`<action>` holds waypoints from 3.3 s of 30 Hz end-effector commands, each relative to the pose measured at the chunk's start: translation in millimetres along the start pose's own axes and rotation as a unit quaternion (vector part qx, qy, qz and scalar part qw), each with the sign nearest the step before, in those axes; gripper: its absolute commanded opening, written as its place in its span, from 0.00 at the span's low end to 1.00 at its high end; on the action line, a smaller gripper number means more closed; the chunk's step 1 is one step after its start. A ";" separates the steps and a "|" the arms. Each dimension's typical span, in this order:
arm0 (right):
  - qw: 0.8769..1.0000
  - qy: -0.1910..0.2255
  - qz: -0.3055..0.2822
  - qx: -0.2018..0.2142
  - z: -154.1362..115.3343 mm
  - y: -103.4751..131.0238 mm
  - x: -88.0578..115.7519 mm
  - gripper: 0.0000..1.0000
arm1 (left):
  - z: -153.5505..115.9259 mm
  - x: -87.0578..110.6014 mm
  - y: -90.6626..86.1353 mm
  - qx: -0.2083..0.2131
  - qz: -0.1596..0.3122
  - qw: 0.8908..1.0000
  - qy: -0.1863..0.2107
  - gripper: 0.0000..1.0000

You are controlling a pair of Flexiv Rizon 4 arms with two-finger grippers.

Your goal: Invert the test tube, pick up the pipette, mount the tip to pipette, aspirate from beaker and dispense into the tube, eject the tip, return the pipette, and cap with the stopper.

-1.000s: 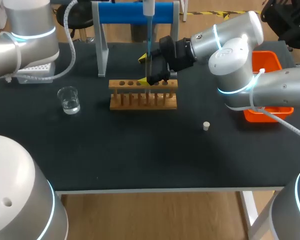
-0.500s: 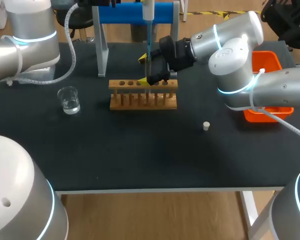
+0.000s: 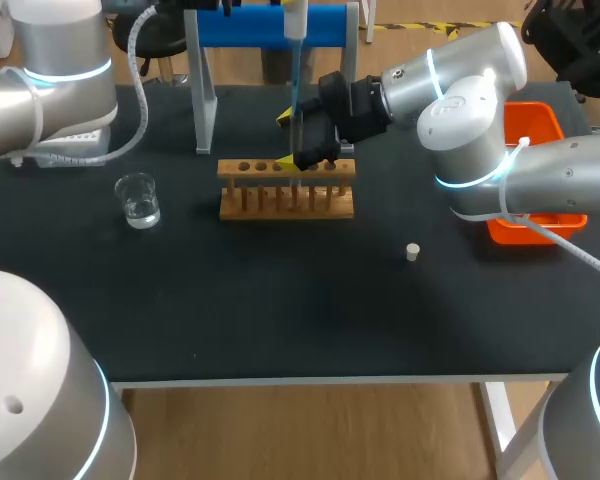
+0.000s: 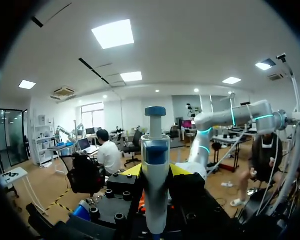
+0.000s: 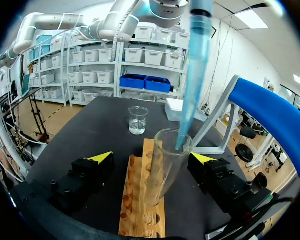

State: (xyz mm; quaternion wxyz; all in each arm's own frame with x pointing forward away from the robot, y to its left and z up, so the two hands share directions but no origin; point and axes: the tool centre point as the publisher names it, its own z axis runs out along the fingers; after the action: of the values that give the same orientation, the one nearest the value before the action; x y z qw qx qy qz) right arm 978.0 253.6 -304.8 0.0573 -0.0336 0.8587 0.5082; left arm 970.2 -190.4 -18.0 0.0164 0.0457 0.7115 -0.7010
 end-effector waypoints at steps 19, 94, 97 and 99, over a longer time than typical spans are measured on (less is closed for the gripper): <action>1.000 0.000 0.000 0.000 -0.6 0.1 0.4 1.00 | 0.9 0.8 -1.1 0.025 -0.003 0.999 0.022 0.00; 1.000 0.000 0.000 0.000 -0.6 0.1 0.4 1.00 | -1.2 19.4 22.1 0.008 0.017 0.999 0.032 0.00; 1.000 0.000 0.000 0.000 -0.6 0.1 0.4 1.00 | -1.3 19.9 23.0 0.009 0.017 0.999 0.031 0.00; 1.000 0.000 0.000 0.000 -0.6 0.1 0.4 1.00 | -1.5 20.2 23.7 0.009 0.017 0.999 0.031 0.00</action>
State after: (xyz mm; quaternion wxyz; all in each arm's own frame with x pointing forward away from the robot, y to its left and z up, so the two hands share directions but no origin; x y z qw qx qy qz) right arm 978.0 253.6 -304.8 0.0573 -0.0336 0.8587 0.5082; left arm 954.2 -188.3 -42.6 0.0041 0.0805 0.7057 -0.7039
